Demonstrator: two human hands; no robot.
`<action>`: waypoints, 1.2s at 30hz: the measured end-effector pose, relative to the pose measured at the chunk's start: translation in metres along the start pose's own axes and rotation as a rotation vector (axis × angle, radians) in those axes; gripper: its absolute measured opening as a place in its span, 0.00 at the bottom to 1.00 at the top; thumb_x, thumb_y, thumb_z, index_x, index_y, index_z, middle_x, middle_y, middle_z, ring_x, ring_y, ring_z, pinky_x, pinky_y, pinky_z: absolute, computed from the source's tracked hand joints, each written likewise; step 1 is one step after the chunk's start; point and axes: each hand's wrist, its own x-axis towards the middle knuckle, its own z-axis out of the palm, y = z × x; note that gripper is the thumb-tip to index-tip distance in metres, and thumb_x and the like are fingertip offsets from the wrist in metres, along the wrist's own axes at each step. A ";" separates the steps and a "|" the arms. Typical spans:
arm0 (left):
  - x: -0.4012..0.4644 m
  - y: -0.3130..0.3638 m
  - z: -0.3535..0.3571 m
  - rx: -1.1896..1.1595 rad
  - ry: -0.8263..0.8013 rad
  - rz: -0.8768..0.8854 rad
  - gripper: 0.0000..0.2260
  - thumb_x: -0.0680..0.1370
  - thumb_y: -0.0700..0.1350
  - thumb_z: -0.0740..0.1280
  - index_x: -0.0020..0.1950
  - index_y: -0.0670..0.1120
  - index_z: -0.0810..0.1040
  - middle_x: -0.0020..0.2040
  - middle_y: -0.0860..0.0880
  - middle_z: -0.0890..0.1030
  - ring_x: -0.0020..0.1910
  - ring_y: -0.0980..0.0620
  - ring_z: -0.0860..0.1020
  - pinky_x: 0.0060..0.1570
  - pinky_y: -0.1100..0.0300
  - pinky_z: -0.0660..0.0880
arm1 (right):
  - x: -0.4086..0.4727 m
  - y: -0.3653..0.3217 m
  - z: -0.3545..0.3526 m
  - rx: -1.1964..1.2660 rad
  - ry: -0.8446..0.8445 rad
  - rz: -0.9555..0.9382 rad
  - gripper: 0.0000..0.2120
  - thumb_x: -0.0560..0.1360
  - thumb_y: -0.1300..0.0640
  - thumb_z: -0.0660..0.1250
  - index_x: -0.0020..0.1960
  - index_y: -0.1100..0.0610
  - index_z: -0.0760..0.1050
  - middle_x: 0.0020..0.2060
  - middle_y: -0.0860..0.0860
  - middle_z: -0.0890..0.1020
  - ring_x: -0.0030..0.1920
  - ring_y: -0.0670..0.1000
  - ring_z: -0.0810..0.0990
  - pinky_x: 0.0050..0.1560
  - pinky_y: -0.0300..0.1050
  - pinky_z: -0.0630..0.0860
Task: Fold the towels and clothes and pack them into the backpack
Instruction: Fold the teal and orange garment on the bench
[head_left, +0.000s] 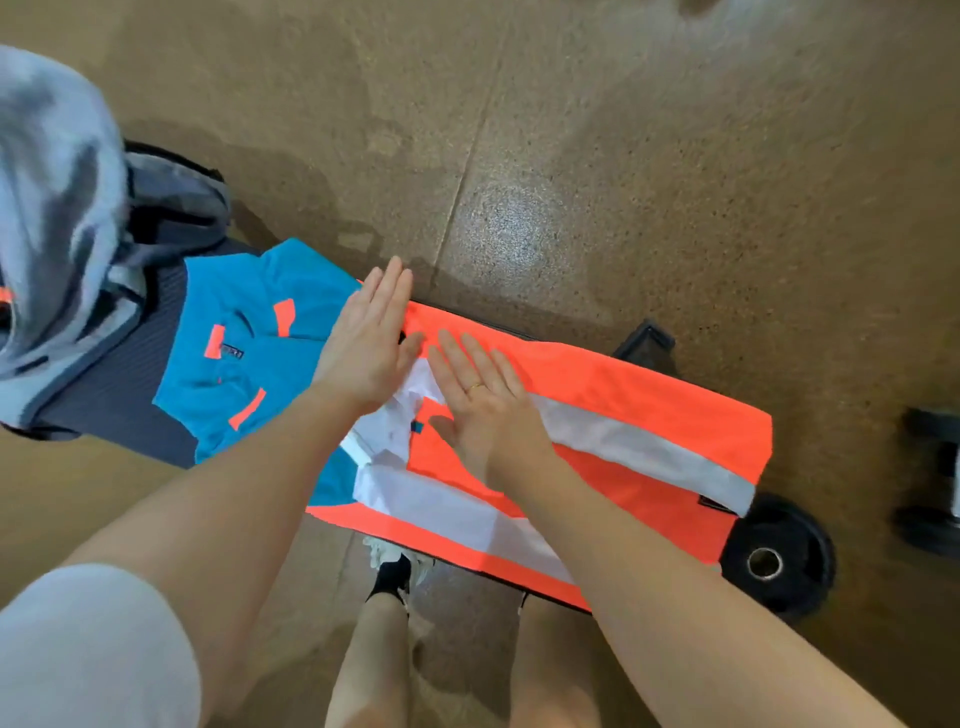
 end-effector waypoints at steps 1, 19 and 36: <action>0.002 -0.014 0.001 0.039 -0.015 0.017 0.33 0.75 0.56 0.50 0.73 0.35 0.57 0.74 0.37 0.56 0.73 0.37 0.56 0.71 0.46 0.54 | 0.012 -0.006 0.009 -0.011 0.014 -0.014 0.29 0.72 0.46 0.55 0.69 0.58 0.69 0.69 0.54 0.71 0.68 0.56 0.70 0.68 0.52 0.59; -0.103 -0.109 -0.012 -0.288 0.187 -0.367 0.27 0.74 0.49 0.61 0.68 0.35 0.68 0.69 0.35 0.66 0.67 0.35 0.66 0.66 0.47 0.61 | 0.042 -0.071 0.005 -0.154 0.038 -0.097 0.20 0.72 0.49 0.58 0.60 0.56 0.75 0.65 0.58 0.74 0.65 0.57 0.70 0.60 0.52 0.70; -0.156 -0.138 0.013 -0.383 0.101 -0.416 0.12 0.69 0.45 0.74 0.47 0.41 0.78 0.43 0.42 0.74 0.40 0.41 0.77 0.38 0.48 0.75 | 0.071 -0.152 0.040 -0.159 -0.239 0.203 0.08 0.68 0.63 0.69 0.44 0.61 0.71 0.38 0.58 0.76 0.35 0.61 0.78 0.29 0.50 0.71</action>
